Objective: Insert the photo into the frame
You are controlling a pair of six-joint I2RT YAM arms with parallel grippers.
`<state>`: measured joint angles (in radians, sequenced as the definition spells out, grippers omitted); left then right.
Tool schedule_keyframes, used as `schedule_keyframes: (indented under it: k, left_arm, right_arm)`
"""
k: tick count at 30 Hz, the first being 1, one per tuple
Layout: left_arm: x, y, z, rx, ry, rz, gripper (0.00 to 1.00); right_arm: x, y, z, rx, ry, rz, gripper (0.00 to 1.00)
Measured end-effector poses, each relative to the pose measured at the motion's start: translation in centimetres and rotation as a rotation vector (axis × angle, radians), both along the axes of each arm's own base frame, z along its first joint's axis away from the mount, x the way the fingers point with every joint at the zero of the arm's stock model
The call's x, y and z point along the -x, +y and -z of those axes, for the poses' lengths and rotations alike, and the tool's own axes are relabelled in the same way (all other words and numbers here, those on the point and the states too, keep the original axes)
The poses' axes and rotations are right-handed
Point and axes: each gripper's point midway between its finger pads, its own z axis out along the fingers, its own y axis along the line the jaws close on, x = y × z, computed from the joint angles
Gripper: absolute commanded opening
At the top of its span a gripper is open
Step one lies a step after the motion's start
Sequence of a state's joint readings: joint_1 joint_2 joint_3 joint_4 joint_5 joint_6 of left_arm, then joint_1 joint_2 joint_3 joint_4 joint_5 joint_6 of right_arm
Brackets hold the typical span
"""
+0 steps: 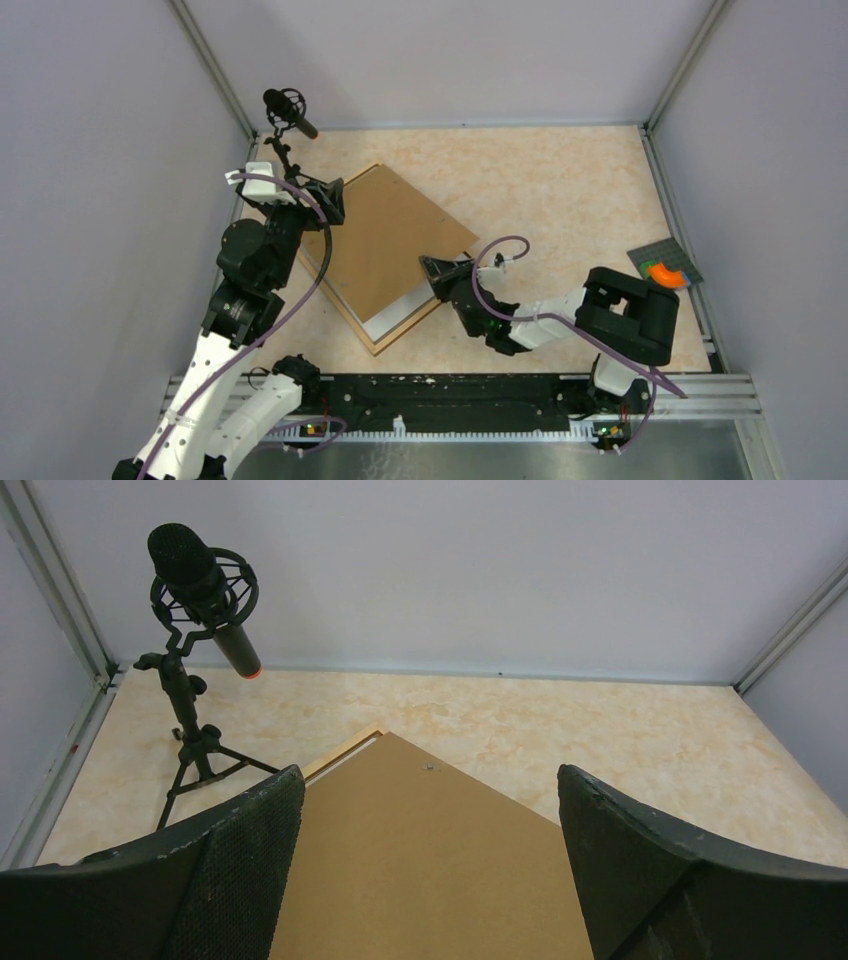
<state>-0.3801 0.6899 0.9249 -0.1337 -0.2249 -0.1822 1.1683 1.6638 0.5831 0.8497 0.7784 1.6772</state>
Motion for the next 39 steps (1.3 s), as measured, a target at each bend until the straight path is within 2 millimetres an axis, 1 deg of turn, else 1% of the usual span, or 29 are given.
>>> schedule_keyframes:
  k: [6,10,17,22,23,25,28,30,33,34,37,38,39]
  left_arm:
    - [0.0,0.0,0.0,0.002,0.0,0.0,0.99]
    - [0.0,0.0,0.0,0.002,0.001,-0.001,0.99]
    - [0.0,0.0,0.1,0.002,0.003,-0.001,0.99]
    - [0.0,0.0,0.1,0.002,0.003,-0.001,0.99]
    - [0.0,0.0,0.1,0.002,0.003,-0.001,0.99]
    - [0.0,0.0,0.1,0.002,0.003,-0.001,0.99]
    - [0.0,0.0,0.1,0.002,0.003,0.0,0.99]
    - [0.0,0.0,0.1,0.002,0.003,0.0,0.99]
    - [0.0,0.0,0.1,0.001,0.003,0.001,0.99]
    - [0.0,0.0,0.1,0.001,0.003,0.001,0.99]
    - [0.0,-0.1,0.1,0.001,0.003,0.003,0.99]
    - [0.0,-0.1,0.1,0.001,0.003,0.003,0.99]
    - [0.0,-0.1,0.1,0.002,0.003,0.004,0.99]
  right_arm:
    - [0.5,0.4,0.0,-0.001,0.001,-0.018,0.0]
    - [0.7,0.6,1.0,0.021,0.009,-0.022,0.0]
    - [0.4,1.3,1.4,0.031,0.005,-0.01,0.0]
    - [0.2,1.4,2.5,0.053,0.011,0.0,0.0]
    - [0.2,1.4,2.6,0.053,0.014,0.002,0.01]
    - [0.1,1.5,3.1,0.051,0.017,0.002,0.15]
    - [0.2,1.8,4.1,0.053,0.027,-0.007,0.39]
    - [0.2,1.9,4.9,0.065,0.036,-0.02,0.48]
    - [0.4,2.3,5.5,0.085,0.049,-0.062,0.6]
    - [0.5,2.4,5.7,0.098,0.056,-0.073,0.66]
    - [1.2,2.9,7.2,0.197,0.112,-0.131,0.9]
    - [1.5,3.0,7.4,0.241,0.134,-0.148,0.98]
    - [1.6,3.2,7.2,0.258,0.145,-0.16,0.99]
